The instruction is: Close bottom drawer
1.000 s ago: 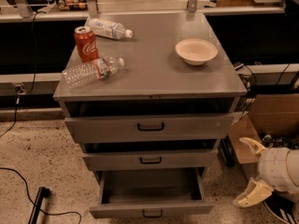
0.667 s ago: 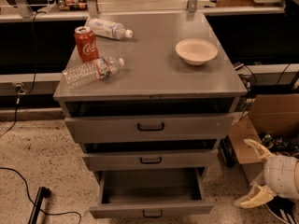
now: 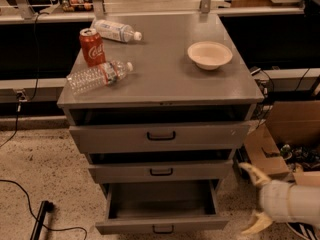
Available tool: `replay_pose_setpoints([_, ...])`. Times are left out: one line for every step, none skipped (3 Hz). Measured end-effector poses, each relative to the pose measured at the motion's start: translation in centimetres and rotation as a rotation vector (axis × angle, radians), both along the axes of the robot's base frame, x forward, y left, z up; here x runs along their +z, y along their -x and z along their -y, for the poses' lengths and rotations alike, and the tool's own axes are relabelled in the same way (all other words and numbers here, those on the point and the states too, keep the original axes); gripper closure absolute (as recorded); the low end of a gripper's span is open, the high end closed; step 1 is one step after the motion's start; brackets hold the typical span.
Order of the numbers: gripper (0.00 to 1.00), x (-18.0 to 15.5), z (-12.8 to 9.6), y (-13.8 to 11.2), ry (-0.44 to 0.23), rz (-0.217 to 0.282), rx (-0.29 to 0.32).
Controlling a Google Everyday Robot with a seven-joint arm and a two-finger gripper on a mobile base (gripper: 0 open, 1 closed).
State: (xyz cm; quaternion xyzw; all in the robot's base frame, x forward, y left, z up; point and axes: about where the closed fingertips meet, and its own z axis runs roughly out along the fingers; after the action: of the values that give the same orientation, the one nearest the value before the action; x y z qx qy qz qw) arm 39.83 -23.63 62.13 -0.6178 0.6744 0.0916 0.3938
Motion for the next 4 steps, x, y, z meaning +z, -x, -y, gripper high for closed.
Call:
replay_pose_setpoints([0.0, -4.7, -5.1, -0.3, -0.103, 0.066, 0.141])
replay_pose_setpoints([0.0, -6.7, -6.3, 0.1, -0.139, 0.072, 0.174])
replay_pose_setpoints([0.0, -8.9, -6.9, -0.3, -0.109, 0.04, 0.181])
replay_pose_setpoints([0.0, -15.1, -7.1, -0.3, -0.044, 0.005, 0.207])
